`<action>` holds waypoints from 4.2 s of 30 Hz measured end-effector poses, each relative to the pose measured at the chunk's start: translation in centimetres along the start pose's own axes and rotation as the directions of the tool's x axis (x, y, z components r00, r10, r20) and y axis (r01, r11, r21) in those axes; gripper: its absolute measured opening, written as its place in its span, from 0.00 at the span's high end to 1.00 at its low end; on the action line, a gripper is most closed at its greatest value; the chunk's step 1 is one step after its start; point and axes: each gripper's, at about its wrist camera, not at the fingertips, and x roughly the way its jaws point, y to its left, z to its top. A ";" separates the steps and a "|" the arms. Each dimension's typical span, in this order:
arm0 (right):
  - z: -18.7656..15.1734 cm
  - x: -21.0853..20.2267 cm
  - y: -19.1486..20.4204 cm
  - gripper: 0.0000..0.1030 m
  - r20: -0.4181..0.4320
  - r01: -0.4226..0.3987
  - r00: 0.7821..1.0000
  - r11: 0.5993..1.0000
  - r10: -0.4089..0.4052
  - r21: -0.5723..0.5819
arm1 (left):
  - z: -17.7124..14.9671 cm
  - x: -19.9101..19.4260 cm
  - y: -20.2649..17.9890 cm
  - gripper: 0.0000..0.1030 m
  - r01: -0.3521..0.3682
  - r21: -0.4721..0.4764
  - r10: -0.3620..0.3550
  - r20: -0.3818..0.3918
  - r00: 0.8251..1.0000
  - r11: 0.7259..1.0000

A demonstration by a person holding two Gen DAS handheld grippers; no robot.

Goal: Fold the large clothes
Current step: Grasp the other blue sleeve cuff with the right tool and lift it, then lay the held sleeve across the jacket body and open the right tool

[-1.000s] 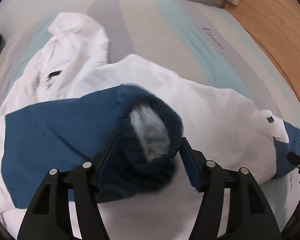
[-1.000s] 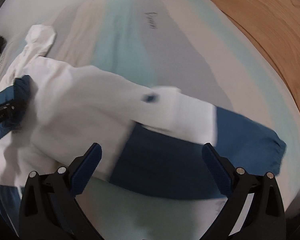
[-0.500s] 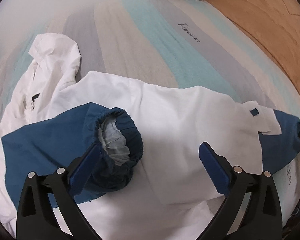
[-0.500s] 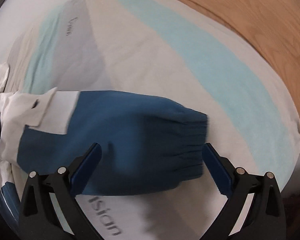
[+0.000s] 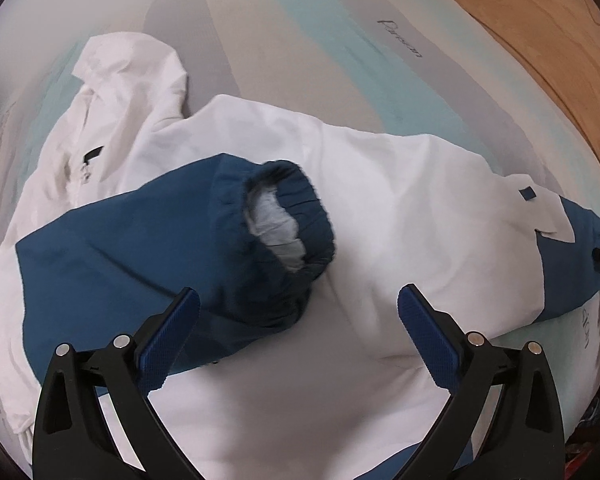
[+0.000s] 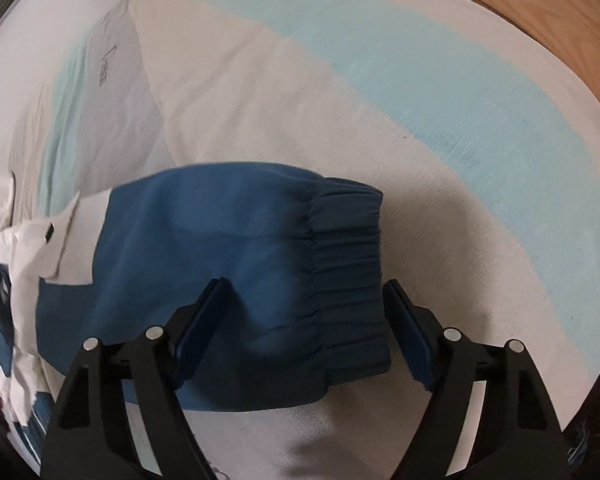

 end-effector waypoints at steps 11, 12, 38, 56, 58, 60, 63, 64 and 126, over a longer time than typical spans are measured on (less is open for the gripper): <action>0.2 0.3 3.0 0.50 -0.029 0.049 0.998 0.998 -0.051 -0.038 | -0.7 -1.2 1.2 0.06 0.008 -0.021 -0.008 -0.006 1.000 1.000; 0.2 0.1 3.4 0.57 -0.026 0.063 0.998 0.997 -0.064 -0.049 | -0.7 -1.3 1.4 0.06 0.003 -0.024 -0.003 -0.005 1.000 1.000; -3.8 -6.1 24.8 0.74 0.037 -0.046 0.998 0.969 0.057 -0.242 | -4.0 -3.8 7.2 0.06 -0.048 -0.075 0.048 -0.004 0.999 0.996; -7.9 -8.3 44.6 0.74 0.020 -0.137 0.987 0.903 0.159 -0.408 | -8.8 -7.3 18.7 0.06 -0.082 -0.226 0.084 -0.002 0.996 0.971; -8.7 -8.5 46.8 0.74 0.014 -0.146 0.986 0.892 0.168 -0.428 | -9.6 -8.0 20.4 0.06 -0.092 -0.240 0.095 0.002 0.995 0.966; -9.8 -8.7 49.7 0.74 0.006 -0.155 0.984 0.878 0.177 -0.453 | -10.2 -8.7 22.0 0.06 -0.096 -0.257 0.101 0.006 0.995 0.962; -11.2 -8.9 53.3 0.74 -0.002 -0.166 0.982 0.860 0.189 -0.483 | -11.3 -9.7 24.7 0.06 -0.098 -0.284 0.104 0.007 0.995 0.954; -11.8 -9.0 54.6 0.74 -0.005 -0.171 0.981 0.853 0.193 -0.493 | -11.7 -10.0 25.6 0.06 -0.101 -0.291 0.108 0.008 0.994 0.951; -34.7 -11.8 84.0 0.15 -0.124 -0.271 0.957 0.655 0.262 -0.706 | -22.5 -16.1 50.9 0.06 -0.109 -0.398 0.116 -0.008 0.993 0.911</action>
